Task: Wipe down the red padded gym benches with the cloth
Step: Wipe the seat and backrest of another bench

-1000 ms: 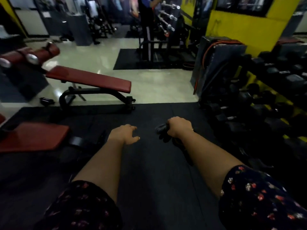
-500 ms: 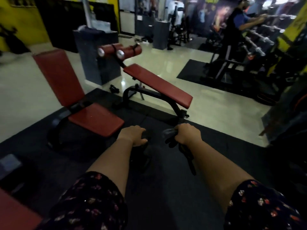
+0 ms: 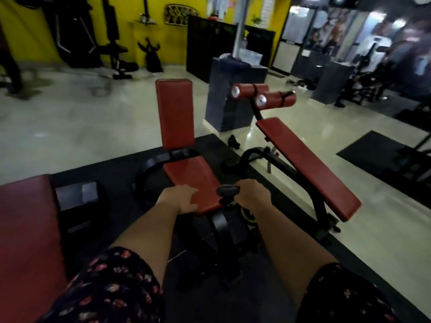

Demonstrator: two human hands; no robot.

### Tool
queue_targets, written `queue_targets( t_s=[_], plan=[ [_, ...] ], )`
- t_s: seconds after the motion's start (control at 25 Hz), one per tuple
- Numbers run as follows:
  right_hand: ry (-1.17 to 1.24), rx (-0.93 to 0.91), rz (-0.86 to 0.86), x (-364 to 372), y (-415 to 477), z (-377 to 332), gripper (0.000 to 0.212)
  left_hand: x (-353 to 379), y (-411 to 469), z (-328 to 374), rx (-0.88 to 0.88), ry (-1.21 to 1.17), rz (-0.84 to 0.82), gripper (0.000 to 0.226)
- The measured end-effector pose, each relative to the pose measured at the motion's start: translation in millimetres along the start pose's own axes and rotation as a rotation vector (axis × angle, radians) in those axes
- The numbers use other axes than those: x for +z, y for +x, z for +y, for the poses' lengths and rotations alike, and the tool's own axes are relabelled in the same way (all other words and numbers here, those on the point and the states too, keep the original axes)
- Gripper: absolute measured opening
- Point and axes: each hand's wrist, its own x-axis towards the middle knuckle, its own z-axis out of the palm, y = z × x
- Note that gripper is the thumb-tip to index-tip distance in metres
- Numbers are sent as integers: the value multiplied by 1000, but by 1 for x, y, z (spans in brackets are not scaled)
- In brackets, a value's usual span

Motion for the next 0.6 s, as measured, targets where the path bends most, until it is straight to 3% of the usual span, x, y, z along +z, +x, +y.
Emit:
queue_targets(
  t_s=[0.24,0.6],
  plan=[
    [-65,-142,-3,-12,106,-10,21,-30,60,-27,-152,-53,30,67],
    [-84,-306,-40,-5,180,-62,17,-48,97,-81,-291,-25,18,69]
  ],
)
